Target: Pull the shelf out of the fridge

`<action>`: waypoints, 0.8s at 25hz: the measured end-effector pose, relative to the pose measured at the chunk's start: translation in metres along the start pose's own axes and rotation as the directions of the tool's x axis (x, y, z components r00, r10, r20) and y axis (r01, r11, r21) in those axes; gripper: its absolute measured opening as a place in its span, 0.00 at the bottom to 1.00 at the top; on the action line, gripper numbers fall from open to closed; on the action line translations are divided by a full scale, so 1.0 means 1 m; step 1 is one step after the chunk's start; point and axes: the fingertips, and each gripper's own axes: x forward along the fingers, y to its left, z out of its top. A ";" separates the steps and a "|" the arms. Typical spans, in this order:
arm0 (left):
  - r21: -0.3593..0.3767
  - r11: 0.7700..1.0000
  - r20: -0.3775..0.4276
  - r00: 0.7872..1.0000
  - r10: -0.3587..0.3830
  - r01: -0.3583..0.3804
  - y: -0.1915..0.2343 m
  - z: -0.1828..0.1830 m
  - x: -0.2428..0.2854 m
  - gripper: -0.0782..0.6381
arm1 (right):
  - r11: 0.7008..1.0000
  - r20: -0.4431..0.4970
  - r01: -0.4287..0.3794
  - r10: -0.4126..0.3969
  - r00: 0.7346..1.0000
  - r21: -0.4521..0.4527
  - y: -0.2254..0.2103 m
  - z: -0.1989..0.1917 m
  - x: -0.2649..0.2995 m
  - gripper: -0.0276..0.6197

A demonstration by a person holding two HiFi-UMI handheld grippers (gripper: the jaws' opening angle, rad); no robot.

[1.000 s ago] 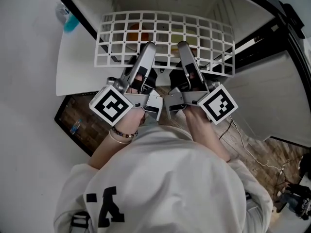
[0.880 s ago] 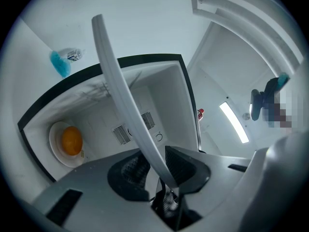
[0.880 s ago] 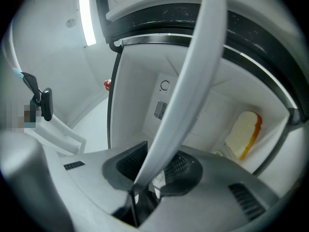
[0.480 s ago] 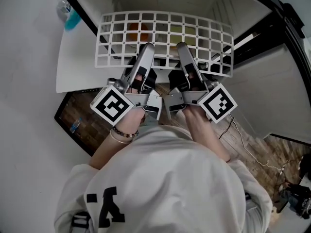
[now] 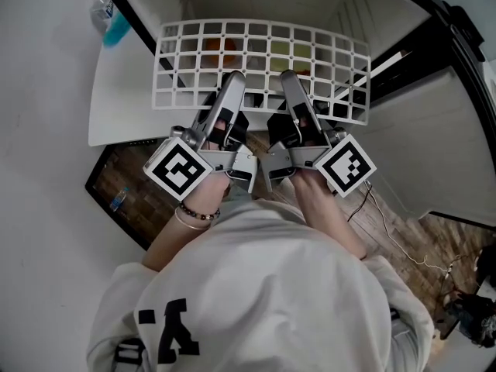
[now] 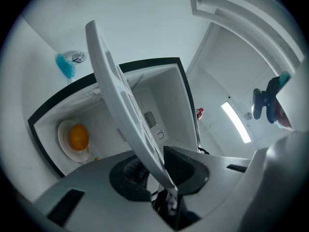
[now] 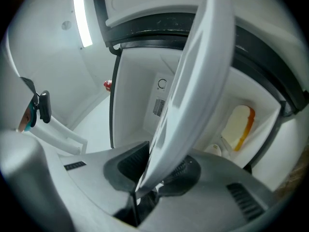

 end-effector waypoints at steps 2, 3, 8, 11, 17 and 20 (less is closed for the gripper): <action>0.000 1.000 0.002 1.000 -0.005 0.005 -0.002 -0.003 -0.005 0.22 | 1.000 -0.002 0.000 0.000 1.000 0.007 0.000 -0.003 -0.006 0.16; 0.000 1.000 0.002 1.000 -0.006 0.006 -0.001 -0.004 -0.006 0.22 | 1.000 -0.003 0.001 -0.001 1.000 0.009 0.000 -0.004 -0.007 0.16; -0.009 1.000 0.000 1.000 -0.004 0.004 0.000 -0.003 -0.006 0.22 | 1.000 -0.009 0.005 -0.005 1.000 0.008 -0.001 -0.005 -0.006 0.15; -0.018 1.000 -0.004 1.000 0.003 -0.003 0.003 -0.004 -0.006 0.22 | 1.000 -0.016 0.014 -0.013 1.000 0.011 -0.003 -0.006 -0.005 0.15; -0.026 1.000 -0.008 1.000 0.014 -0.014 0.004 -0.008 -0.010 0.21 | 1.000 -0.023 0.014 -0.014 1.000 0.017 -0.004 -0.009 -0.011 0.15; -0.024 1.000 -0.009 1.000 0.014 -0.015 0.004 -0.008 -0.010 0.21 | 1.000 -0.024 0.015 -0.014 1.000 0.021 -0.005 -0.009 -0.012 0.15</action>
